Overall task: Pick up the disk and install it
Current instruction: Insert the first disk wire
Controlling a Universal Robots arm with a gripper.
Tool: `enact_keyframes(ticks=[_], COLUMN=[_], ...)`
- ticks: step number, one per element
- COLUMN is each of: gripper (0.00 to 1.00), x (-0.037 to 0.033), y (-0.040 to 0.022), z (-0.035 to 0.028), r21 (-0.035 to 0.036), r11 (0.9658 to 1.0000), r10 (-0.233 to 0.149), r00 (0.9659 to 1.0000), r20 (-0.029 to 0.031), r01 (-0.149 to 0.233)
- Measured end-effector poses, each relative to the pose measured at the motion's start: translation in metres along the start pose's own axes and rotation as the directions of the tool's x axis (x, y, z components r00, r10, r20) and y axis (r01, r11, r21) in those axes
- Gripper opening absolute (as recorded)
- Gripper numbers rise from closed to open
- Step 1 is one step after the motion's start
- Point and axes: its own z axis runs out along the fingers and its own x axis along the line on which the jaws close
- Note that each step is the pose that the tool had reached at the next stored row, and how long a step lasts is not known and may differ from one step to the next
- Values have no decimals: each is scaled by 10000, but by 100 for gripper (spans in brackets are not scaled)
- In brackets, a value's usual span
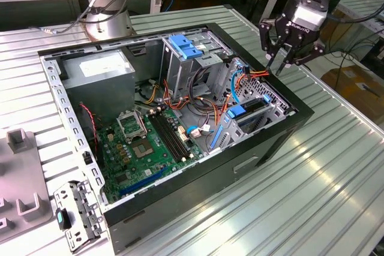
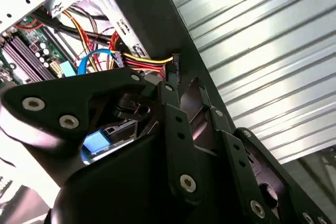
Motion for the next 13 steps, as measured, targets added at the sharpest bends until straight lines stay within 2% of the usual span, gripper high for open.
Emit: enact_keyframes(ticks=[2, 3, 5, 6, 10, 13], gripper=[31, 31, 31, 31, 31, 31], x=[0, 0, 0, 0, 2, 4], y=[0, 0, 1, 0, -4, -8], z=[3, 5, 13, 22, 51, 69], r21=[7, 13, 26, 36, 51, 64], r11=[9992, 9975, 9910, 9864, 9737, 9620], r10=[-404, -713, -1336, -1646, -2277, -2732], r00=[9992, 9974, 9910, 9863, 9737, 9619], r20=[16, 28, 50, 64, 85, 101], r01=[404, 713, 1336, 1646, 2277, 2731])
